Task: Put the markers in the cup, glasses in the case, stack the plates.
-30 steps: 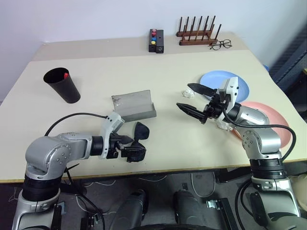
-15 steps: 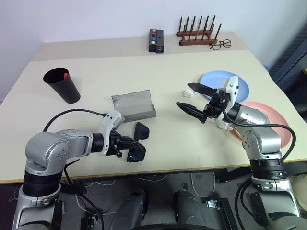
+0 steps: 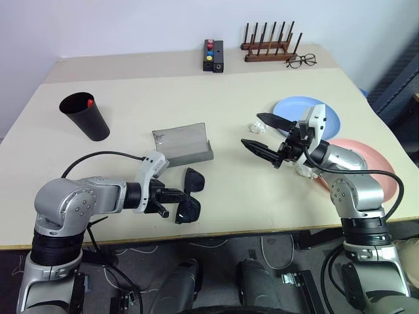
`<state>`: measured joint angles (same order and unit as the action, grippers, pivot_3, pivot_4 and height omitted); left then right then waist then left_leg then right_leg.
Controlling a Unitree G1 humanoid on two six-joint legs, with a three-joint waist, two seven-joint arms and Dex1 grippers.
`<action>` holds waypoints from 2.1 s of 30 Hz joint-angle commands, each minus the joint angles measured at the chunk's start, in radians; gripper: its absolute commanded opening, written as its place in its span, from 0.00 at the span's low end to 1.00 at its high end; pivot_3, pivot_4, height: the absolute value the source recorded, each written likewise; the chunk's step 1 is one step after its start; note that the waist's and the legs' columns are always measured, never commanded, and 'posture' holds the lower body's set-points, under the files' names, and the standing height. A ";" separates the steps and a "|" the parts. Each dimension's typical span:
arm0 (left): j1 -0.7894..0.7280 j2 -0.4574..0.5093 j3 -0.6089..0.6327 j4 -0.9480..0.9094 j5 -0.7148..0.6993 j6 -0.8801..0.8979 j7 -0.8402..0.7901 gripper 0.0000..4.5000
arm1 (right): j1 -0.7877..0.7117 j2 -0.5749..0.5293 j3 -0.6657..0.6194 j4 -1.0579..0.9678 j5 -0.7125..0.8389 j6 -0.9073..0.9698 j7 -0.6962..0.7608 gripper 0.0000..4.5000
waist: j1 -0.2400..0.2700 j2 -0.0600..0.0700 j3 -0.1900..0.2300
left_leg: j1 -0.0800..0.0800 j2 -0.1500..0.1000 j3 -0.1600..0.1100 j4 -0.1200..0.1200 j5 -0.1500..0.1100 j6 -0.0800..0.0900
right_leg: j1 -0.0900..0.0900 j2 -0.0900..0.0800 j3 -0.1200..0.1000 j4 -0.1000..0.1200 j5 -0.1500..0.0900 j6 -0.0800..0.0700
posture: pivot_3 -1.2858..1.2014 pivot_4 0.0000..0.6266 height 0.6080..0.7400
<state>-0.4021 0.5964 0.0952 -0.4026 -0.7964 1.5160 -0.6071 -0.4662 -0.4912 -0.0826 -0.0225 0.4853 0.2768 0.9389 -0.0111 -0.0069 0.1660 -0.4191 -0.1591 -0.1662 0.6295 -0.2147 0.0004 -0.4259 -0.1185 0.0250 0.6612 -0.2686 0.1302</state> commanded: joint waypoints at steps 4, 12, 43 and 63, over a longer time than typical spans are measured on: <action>-0.020 0.001 0.025 0.005 -0.031 -0.014 -0.013 0.00 | 0.001 -0.003 -0.019 -0.023 0.009 -0.029 0.005 1.00 | 0.000 0.000 0.000 | 0.000 0.000 0.000 0.000 0.000 0.000 | 0.000 0.000 0.000 0.000 0.000 0.000 | 0.52 0.24 1.00; -0.036 -0.009 0.017 0.018 -0.009 -0.015 0.032 0.63 | 0.004 -0.006 -0.020 -0.017 0.009 -0.038 0.006 1.00 | 0.002 0.000 0.000 | 0.000 0.000 0.000 0.000 0.000 0.000 | 0.000 0.000 0.000 0.000 0.000 0.000 | 0.52 0.24 1.00; -0.072 -0.061 0.052 0.022 -0.058 0.072 0.076 0.01 | 0.020 0.000 -0.021 -0.021 0.011 -0.046 -0.004 1.00 | 0.001 0.000 0.000 | 0.000 0.000 0.000 0.000 0.000 0.000 | 0.000 0.000 0.000 -0.001 0.000 0.000 | 0.52 0.24 1.00; -0.081 -0.064 0.098 0.137 -0.273 0.098 0.156 0.12 | 0.021 -0.008 -0.023 -0.023 0.008 -0.047 -0.005 1.00 | 0.000 0.000 0.000 | 0.000 0.000 0.000 0.000 0.000 -0.001 | 0.000 0.000 0.000 -0.001 0.000 0.000 | 0.52 0.24 1.00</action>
<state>-0.4828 0.5141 0.1951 -0.2539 -1.0277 1.6063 -0.4500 -0.4376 -0.4908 -0.0853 -0.0174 0.4849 0.2450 0.9361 -0.0108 -0.0070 0.1661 -0.4191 -0.1591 -0.1663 0.6293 -0.2143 -0.0004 -0.4254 -0.1185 0.0249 0.6603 -0.2686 0.1302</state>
